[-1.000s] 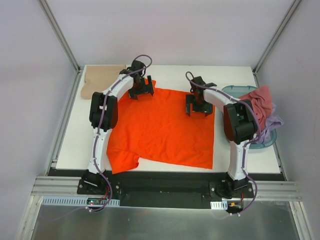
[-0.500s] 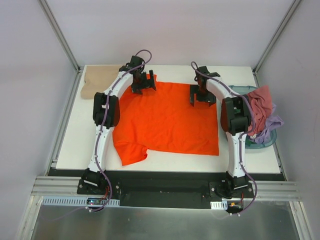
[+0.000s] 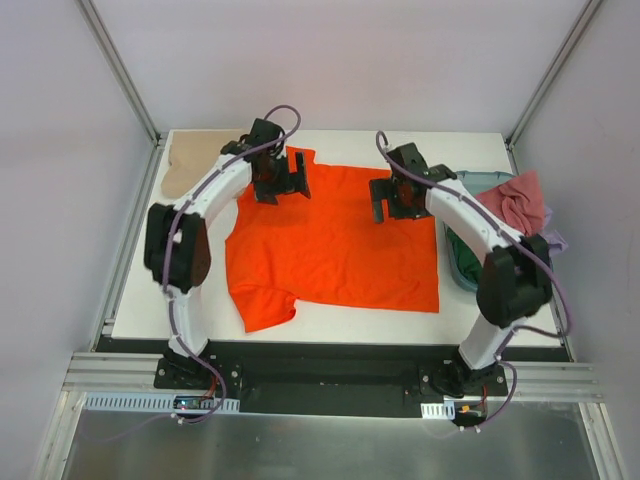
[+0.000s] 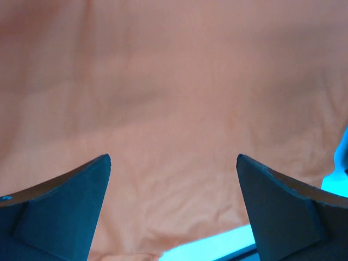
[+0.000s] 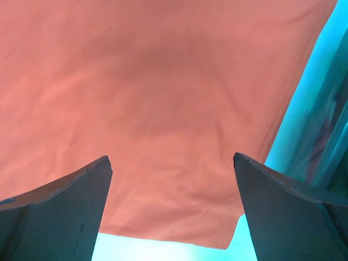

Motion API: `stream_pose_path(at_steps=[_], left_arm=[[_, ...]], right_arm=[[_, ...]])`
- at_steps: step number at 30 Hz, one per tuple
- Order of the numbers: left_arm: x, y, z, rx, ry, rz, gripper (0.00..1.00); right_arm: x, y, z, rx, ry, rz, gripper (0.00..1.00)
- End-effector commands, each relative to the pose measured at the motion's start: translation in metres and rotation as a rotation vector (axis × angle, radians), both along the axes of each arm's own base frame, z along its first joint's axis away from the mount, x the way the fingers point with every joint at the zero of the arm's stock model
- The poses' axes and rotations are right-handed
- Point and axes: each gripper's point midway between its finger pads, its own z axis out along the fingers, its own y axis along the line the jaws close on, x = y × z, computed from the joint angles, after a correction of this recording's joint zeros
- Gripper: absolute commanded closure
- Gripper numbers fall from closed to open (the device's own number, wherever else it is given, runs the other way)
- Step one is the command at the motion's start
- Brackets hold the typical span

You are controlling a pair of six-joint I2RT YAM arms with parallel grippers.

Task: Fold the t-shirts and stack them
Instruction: Flatten out the tshirt, then grap the side of the flattened tshirt closest away from the robot with both arms

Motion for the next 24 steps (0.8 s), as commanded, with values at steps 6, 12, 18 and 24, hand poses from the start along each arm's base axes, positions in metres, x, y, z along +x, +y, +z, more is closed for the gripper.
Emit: stream_pose_path(at_steps=[6, 12, 18, 24], left_arm=[[-0.187, 0.067, -0.027, 0.175, 0.123, 0.184, 0.01], [-0.268, 0.111, -0.058, 0.179, 0.117, 0.317, 0.02], [-0.303, 0.112, -0.077, 0.078, 0.145, 0.368, 0.17], [-0.33, 0.097, -0.099, -0.01, 0.267, 0.331, 0.47]], right_arm=[[-0.101, -0.002, -0.013, 0.096, -0.031, -0.022, 0.04], [-0.132, -0.013, -0.019, 0.126, -0.04, -0.012, 0.04], [-0.149, -0.02, -0.03, 0.126, -0.028, -0.013, 0.04], [-0.157, -0.028, -0.036, 0.108, -0.024, -0.041, 0.04]])
